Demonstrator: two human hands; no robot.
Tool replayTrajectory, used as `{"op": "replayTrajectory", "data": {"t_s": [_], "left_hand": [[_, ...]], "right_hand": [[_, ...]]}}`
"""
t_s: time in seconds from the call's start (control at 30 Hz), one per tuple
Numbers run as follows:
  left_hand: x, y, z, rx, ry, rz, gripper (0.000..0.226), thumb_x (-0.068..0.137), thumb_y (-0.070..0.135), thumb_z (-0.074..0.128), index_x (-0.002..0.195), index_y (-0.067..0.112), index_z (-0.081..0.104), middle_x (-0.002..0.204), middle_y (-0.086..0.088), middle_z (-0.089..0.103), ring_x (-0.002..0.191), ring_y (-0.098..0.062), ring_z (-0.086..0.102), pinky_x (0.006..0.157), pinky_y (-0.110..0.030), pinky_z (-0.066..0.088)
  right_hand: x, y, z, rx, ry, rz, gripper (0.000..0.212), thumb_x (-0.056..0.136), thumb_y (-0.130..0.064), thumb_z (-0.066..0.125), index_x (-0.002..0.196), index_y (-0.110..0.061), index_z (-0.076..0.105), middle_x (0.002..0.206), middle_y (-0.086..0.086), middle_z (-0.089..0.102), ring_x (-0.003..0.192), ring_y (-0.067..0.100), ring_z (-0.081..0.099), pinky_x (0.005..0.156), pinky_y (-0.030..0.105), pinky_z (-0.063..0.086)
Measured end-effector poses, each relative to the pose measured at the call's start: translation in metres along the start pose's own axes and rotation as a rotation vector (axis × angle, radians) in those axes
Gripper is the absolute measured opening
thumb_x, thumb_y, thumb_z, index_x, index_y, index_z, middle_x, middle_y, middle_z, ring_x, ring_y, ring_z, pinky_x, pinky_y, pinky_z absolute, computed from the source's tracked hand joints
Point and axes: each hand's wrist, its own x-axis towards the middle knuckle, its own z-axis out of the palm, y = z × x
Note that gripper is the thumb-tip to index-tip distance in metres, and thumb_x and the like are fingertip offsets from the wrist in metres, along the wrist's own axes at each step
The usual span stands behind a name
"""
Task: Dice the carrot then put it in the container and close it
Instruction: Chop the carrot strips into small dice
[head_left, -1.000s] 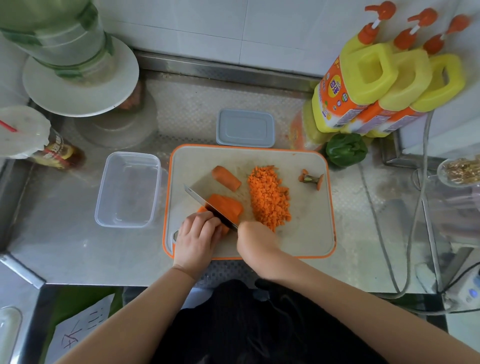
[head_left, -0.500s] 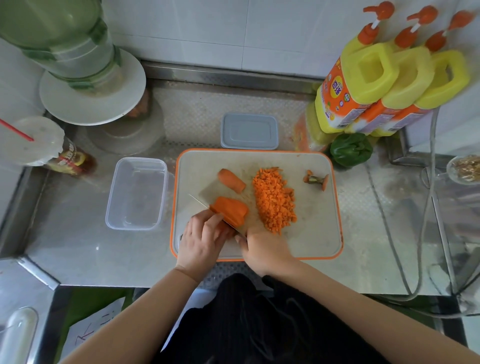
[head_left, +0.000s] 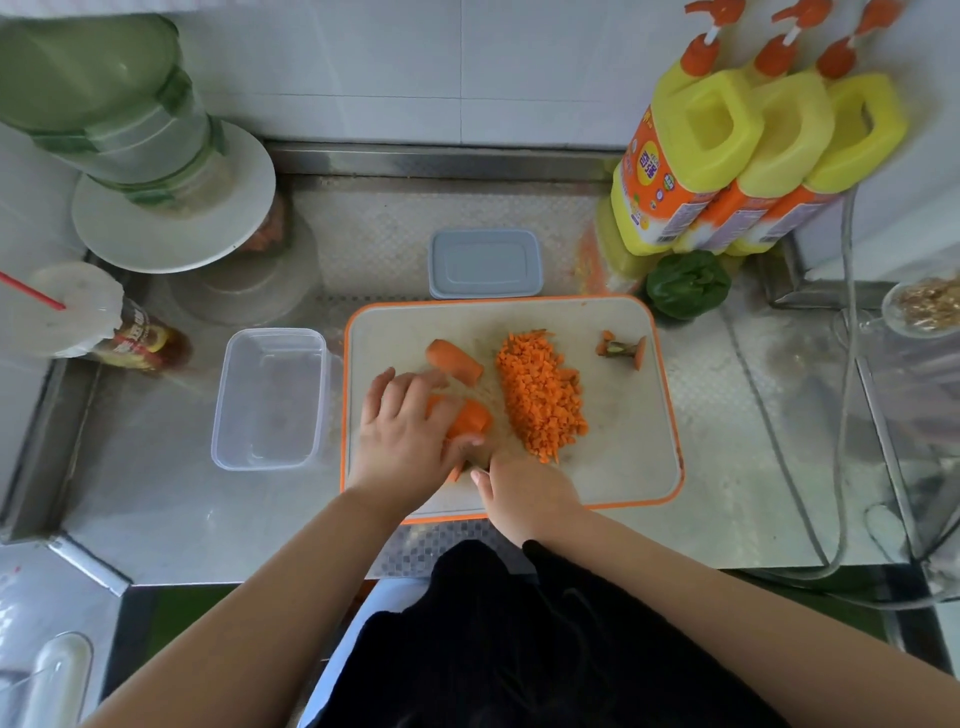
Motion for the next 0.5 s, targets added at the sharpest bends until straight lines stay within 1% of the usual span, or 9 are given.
{"op": "replayTrajectory", "data": {"t_s": [0.03, 0.07, 0.1, 0.17, 0.23, 0.3, 0.37, 0.43, 0.5], "left_hand": [[-0.004, 0.000, -0.001, -0.011, 0.071, 0.028, 0.040, 0.093, 0.053, 0.047, 0.090, 0.018, 0.069, 0.106, -0.006, 0.063, 0.098, -0.029, 0.049, 0.097, -0.047, 0.036], [-0.009, 0.000, -0.001, -0.008, 0.089, 0.046, 0.040, 0.094, 0.051, 0.049, 0.085, 0.018, 0.068, 0.099, -0.005, 0.063, 0.093, -0.029, 0.049, 0.091, -0.045, 0.038], [-0.012, 0.000, 0.000, 0.005, 0.058, 0.043, 0.042, 0.094, 0.052, 0.047, 0.081, 0.018, 0.068, 0.095, -0.003, 0.063, 0.092, -0.028, 0.050, 0.090, -0.043, 0.038], [-0.016, -0.001, 0.003, 0.045, -0.044, -0.006, 0.049, 0.094, 0.056, 0.040, 0.077, 0.020, 0.068, 0.090, -0.001, 0.061, 0.092, -0.026, 0.049, 0.094, -0.043, 0.035], [-0.016, -0.003, 0.005, 0.077, -0.105, -0.027, 0.054, 0.094, 0.058, 0.035, 0.076, 0.020, 0.069, 0.089, 0.000, 0.061, 0.094, -0.026, 0.048, 0.097, -0.044, 0.033], [-0.014, -0.003, 0.006, 0.094, -0.144, -0.011, 0.057, 0.093, 0.060, 0.032, 0.078, 0.021, 0.071, 0.089, 0.000, 0.062, 0.095, -0.026, 0.050, 0.101, -0.046, 0.030], [-0.011, -0.002, 0.007, 0.087, -0.141, 0.001, 0.056, 0.093, 0.061, 0.031, 0.085, 0.022, 0.072, 0.091, 0.001, 0.064, 0.097, -0.028, 0.053, 0.106, -0.048, 0.026], [-0.013, -0.001, 0.006, 0.047, -0.039, 0.005, 0.046, 0.095, 0.055, 0.040, 0.095, 0.019, 0.069, 0.097, -0.001, 0.065, 0.098, -0.028, 0.053, 0.103, -0.047, 0.033], [-0.021, 0.000, 0.004, -0.041, 0.151, 0.038, 0.026, 0.097, 0.039, 0.054, 0.102, 0.015, 0.061, 0.098, -0.007, 0.065, 0.091, -0.029, 0.055, 0.088, -0.043, 0.045]], "right_hand": [[0.000, 0.000, 0.000, 0.001, -0.002, 0.000, 0.042, 0.103, -0.042, 0.030, 0.115, -0.007, 0.051, 0.101, 0.012, 0.065, 0.091, 0.031, 0.063, 0.068, 0.035, 0.043], [0.000, 0.000, 0.000, 0.000, -0.006, 0.001, 0.042, 0.103, -0.041, 0.030, 0.115, -0.007, 0.051, 0.102, 0.013, 0.065, 0.093, 0.031, 0.063, 0.069, 0.035, 0.042], [-0.001, 0.000, -0.001, -0.002, -0.009, 0.001, 0.042, 0.103, -0.041, 0.030, 0.116, -0.007, 0.051, 0.104, 0.013, 0.065, 0.094, 0.031, 0.063, 0.070, 0.035, 0.042], [-0.002, -0.002, -0.002, 0.002, -0.010, -0.005, 0.042, 0.103, -0.040, 0.030, 0.117, -0.006, 0.050, 0.106, 0.013, 0.064, 0.097, 0.031, 0.062, 0.073, 0.036, 0.044], [-0.003, -0.003, -0.003, 0.017, -0.010, -0.007, 0.042, 0.103, -0.040, 0.030, 0.119, -0.006, 0.049, 0.108, 0.014, 0.064, 0.099, 0.032, 0.062, 0.075, 0.036, 0.045], [-0.003, -0.003, -0.004, 0.026, -0.016, -0.002, 0.042, 0.103, -0.040, 0.030, 0.119, -0.006, 0.049, 0.109, 0.014, 0.063, 0.100, 0.032, 0.062, 0.076, 0.037, 0.044], [-0.004, -0.002, -0.004, 0.034, -0.024, -0.003, 0.042, 0.103, -0.040, 0.029, 0.119, -0.007, 0.049, 0.108, 0.014, 0.063, 0.099, 0.032, 0.061, 0.074, 0.036, 0.043], [-0.005, -0.001, -0.006, 0.047, -0.027, 0.004, 0.041, 0.103, -0.038, 0.028, 0.117, -0.007, 0.051, 0.107, 0.012, 0.063, 0.098, 0.031, 0.061, 0.072, 0.034, 0.041], [-0.005, 0.000, -0.010, 0.093, -0.031, 0.033, 0.038, 0.103, -0.037, 0.030, 0.112, -0.008, 0.054, 0.105, 0.010, 0.062, 0.097, 0.029, 0.060, 0.070, 0.032, 0.039]]}}
